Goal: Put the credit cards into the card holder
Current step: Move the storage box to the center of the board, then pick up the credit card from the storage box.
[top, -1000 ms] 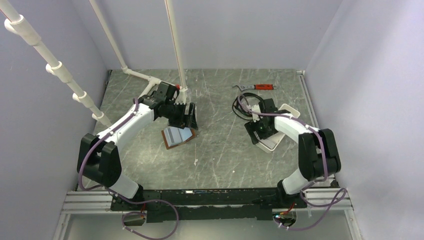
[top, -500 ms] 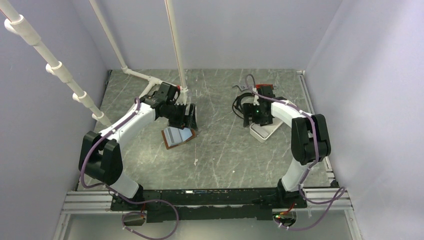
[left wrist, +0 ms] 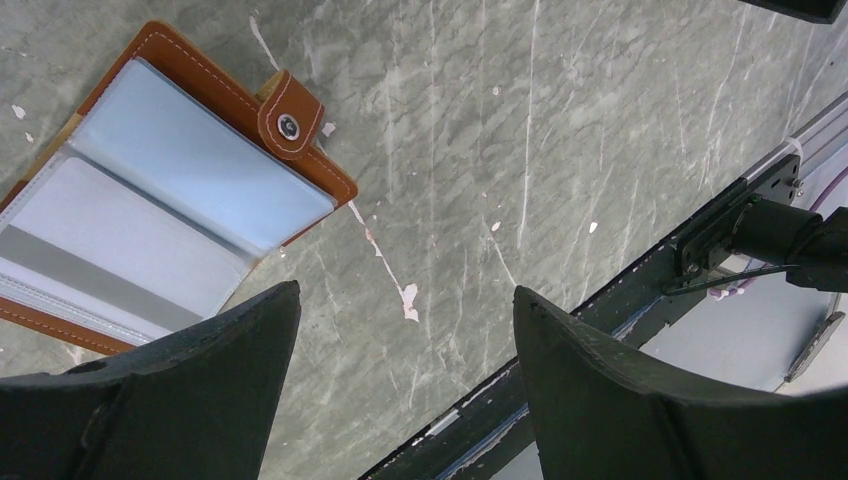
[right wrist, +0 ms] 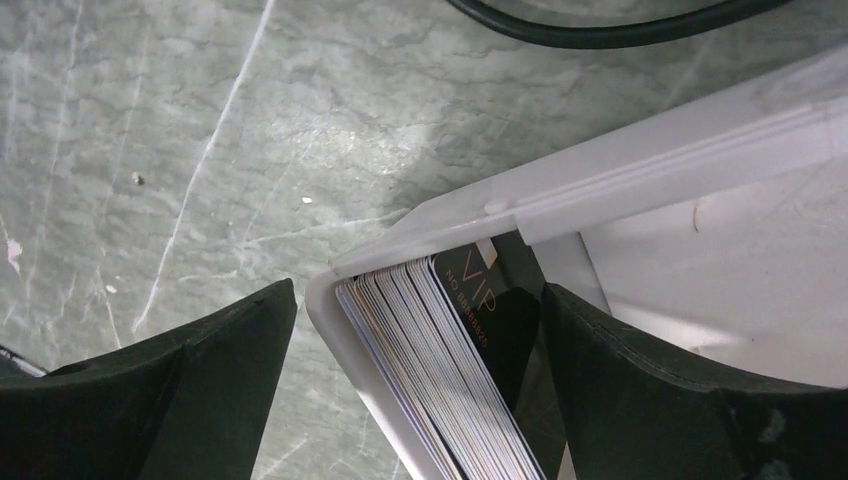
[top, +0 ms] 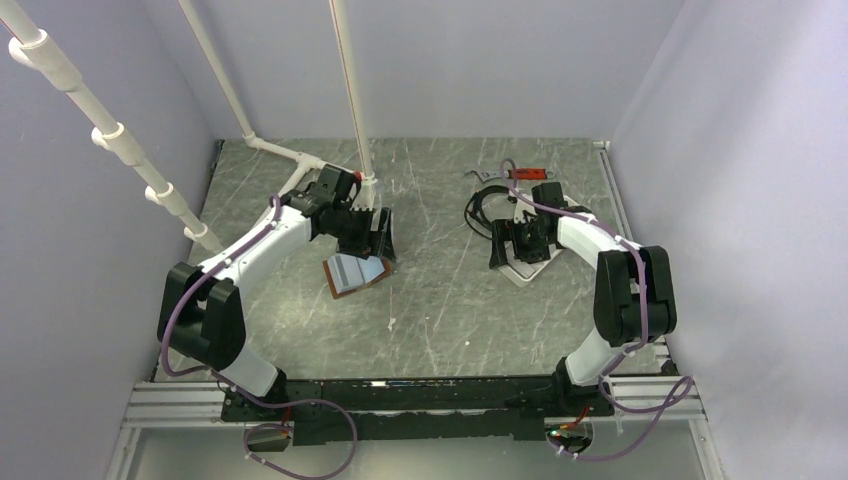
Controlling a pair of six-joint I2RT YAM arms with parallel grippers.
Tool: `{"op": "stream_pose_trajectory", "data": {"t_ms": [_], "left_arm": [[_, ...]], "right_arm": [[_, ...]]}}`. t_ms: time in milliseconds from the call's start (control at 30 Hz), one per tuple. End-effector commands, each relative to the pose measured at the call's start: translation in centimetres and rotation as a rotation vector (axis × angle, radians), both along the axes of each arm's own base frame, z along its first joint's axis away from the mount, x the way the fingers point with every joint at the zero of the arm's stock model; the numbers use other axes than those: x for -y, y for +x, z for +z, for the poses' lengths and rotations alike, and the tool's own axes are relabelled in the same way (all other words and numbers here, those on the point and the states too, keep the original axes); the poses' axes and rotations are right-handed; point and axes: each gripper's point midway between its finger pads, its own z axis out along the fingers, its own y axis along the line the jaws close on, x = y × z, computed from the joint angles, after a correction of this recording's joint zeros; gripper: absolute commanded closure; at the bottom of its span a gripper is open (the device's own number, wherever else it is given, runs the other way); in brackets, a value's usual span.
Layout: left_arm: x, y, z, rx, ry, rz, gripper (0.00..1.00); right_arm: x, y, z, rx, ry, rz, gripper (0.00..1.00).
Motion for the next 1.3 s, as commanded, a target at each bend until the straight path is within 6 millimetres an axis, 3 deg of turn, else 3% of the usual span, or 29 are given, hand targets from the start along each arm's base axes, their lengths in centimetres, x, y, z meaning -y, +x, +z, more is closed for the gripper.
{"op": "stream_pose_trajectory", "data": {"t_ms": [0,467,967,1133,1267], "left_arm": [[0.5,0.0,0.5,0.034,-0.019,-0.037,0.17],[0.6,-0.1,0.3,0.027,-0.023,-0.041,0.17],[0.6,-0.1,0.3,0.023,-0.022,-0.043,0.17],[0.6,-0.1,0.2,0.022,-0.021,-0.043,0.17],[0.5,0.0,0.1,0.023,-0.014,-0.039,0.17]], "right_arm": [[-1.4,-1.4,0.9,-0.006,0.089,0.070,0.07],[-1.2,-2.5,2.8,0.008,0.091,0.074,0.25],[-0.9,-2.6,3.4,0.010,0.073,0.065,0.55],[-0.6,-2.6,3.5,0.013,0.058,0.059,0.71],[-0.4,-2.1,4.3,0.039,0.047,0.040,0.75]]}}
